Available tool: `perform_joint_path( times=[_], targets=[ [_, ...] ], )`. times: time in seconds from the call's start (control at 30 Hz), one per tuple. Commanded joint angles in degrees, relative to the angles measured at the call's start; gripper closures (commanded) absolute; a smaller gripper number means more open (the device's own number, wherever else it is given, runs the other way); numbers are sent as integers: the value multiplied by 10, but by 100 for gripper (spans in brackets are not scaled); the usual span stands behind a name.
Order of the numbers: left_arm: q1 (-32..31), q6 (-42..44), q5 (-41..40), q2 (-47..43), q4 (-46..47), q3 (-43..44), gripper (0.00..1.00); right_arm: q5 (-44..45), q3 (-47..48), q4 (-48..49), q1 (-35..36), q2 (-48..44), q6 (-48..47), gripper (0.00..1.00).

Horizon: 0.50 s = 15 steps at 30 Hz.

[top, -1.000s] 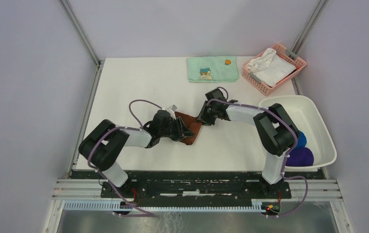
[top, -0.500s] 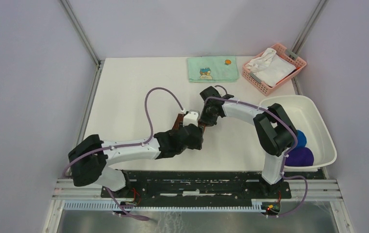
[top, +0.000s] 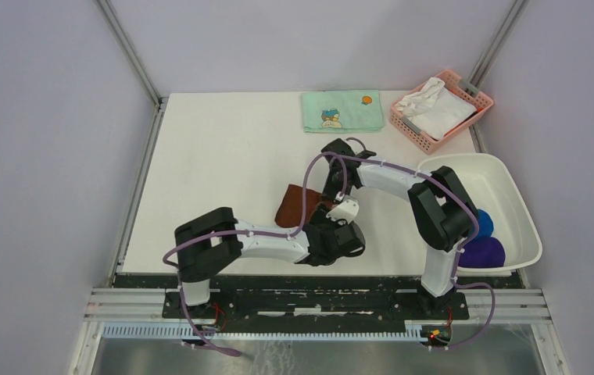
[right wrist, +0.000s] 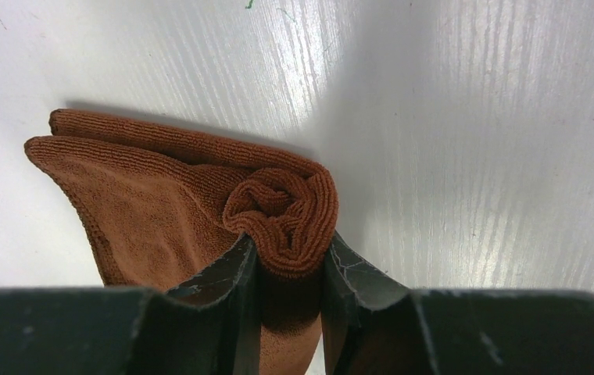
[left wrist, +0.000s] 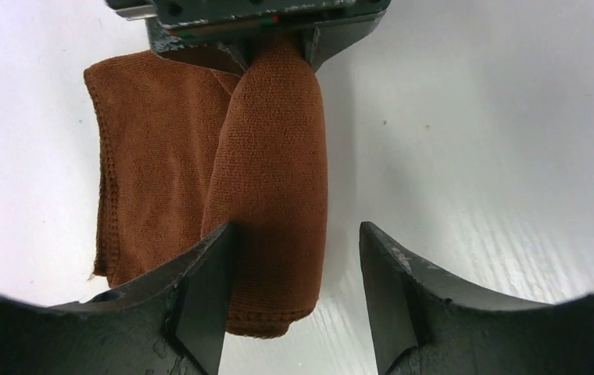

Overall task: Roll the towels
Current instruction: Roll the towel at the center of the board.

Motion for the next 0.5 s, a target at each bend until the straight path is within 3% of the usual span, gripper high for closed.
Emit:
perform_joint_path(
  times=[0.0,0.2,0.47],
  targets=[
    [-6,21,-55,38,-9,31,36,18,11,-28,2,8,-6,76],
    [-4,-4,-50,72,-45,45,43,5,11,-21,3,4,-9,76],
    [25,-40,16,12,-36,-3,75,-40,-18,37,1,-27,-23,69]
  ],
)
